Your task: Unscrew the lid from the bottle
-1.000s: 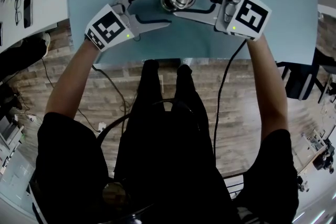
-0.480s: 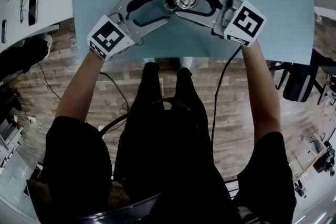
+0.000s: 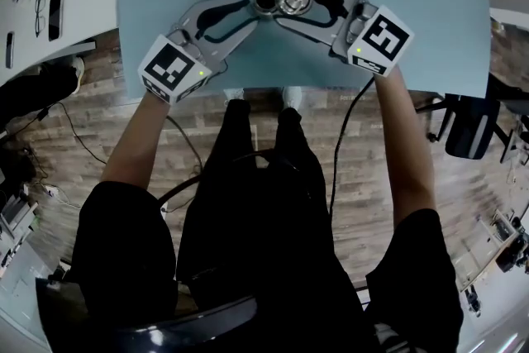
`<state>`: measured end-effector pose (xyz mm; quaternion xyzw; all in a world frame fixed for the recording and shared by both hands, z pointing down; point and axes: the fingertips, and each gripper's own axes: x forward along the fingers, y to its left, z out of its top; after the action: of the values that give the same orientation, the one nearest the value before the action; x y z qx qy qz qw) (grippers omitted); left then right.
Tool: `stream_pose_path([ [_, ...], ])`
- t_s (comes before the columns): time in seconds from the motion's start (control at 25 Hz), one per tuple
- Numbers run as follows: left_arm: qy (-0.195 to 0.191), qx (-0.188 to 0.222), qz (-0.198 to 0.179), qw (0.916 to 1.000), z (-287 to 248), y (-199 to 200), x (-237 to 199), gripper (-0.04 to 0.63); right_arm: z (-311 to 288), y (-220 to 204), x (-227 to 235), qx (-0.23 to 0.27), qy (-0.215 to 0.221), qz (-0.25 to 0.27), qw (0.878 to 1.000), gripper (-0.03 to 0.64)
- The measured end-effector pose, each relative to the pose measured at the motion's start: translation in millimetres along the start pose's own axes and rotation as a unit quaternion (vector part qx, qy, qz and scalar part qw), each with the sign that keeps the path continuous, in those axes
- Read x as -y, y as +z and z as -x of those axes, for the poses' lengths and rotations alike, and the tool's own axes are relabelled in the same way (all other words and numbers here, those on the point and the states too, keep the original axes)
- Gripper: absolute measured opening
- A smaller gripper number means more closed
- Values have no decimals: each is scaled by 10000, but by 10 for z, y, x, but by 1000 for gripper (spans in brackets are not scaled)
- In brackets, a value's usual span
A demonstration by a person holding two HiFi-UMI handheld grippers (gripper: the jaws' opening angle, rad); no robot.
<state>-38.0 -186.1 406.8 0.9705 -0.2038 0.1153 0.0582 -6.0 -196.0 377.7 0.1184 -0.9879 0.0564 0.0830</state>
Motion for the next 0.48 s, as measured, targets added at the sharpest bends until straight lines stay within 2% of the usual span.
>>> stream_pose_path([
  [0.28,101,108,91,9998,-6,84,97,62,33,-27,-55,-29,-150,-32,9999,265],
  [0.48,63,158,73,9998,-52,121,192,48,75,-77,-80,-58,-307,-91,9995,265],
])
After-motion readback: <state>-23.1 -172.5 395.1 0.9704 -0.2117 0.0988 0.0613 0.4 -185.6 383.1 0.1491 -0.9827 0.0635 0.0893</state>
